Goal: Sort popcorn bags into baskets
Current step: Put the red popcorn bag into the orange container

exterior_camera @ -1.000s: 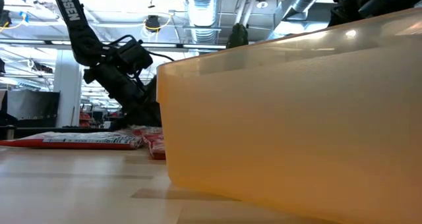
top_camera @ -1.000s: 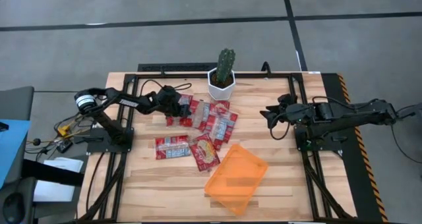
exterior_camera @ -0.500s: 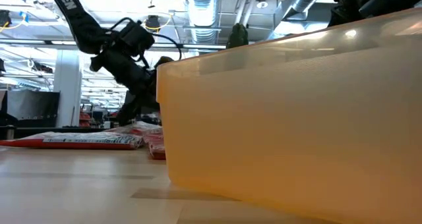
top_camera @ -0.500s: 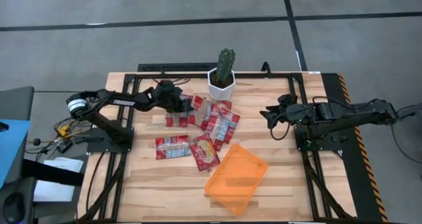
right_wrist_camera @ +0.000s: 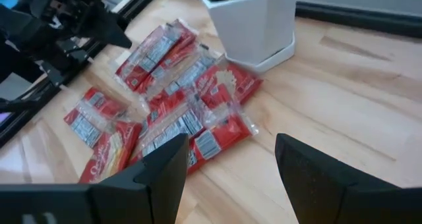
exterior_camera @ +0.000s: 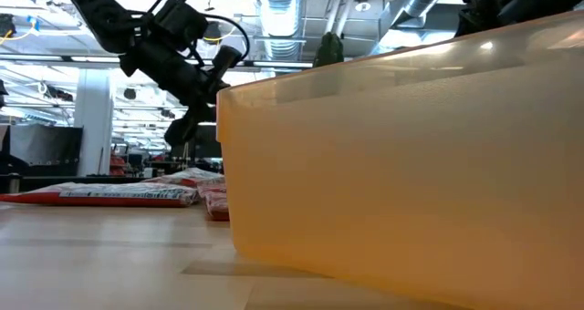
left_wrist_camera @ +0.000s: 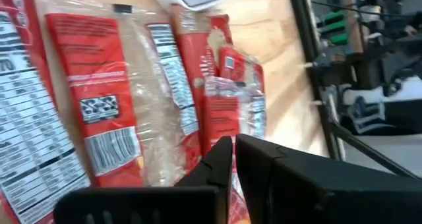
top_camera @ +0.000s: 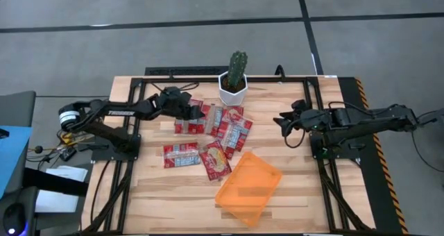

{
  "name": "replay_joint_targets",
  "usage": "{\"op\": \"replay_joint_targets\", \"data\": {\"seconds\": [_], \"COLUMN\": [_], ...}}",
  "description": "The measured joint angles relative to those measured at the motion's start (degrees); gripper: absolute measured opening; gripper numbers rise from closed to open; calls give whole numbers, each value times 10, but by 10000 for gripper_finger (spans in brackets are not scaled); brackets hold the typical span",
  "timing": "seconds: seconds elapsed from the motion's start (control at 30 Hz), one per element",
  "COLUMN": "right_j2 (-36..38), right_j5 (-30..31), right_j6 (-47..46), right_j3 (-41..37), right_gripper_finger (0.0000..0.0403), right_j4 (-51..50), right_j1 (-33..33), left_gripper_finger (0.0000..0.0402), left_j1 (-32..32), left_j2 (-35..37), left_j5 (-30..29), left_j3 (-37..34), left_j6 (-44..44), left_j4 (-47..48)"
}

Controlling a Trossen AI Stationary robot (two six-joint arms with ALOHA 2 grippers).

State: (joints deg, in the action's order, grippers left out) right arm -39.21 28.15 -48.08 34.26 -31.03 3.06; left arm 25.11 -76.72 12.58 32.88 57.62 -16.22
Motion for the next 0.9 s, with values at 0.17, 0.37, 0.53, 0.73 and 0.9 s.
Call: {"op": "replay_joint_targets", "data": {"seconds": [0.17, 0.37, 0.53, 0.73, 0.9], "right_j2": [-44, -122, -188, -268, -334], "right_j5": [-32, -44, -51, -100, -132], "right_j6": [-27, -49, -59, -30, -22], "right_j3": [0, 0, 0, 0, 0], "right_gripper_finger": [254, 254, 254, 254, 254], "right_j4": [-2, 13, 45, 146, 218], "right_j1": [-7, -11, -21, -44, -60], "left_gripper_finger": [84, 178, 205, 194, 187], "left_j1": [-33, -64, -71, -72, -72], "left_j2": [-26, -80, -131, -182, -215], "left_j5": [7, 11, 16, 48, 58], "left_j3": [0, 0, 0, 8, 35], "left_j6": [1, 46, 74, 97, 82], "left_j4": [-31, -117, -173, -280, -254]}}
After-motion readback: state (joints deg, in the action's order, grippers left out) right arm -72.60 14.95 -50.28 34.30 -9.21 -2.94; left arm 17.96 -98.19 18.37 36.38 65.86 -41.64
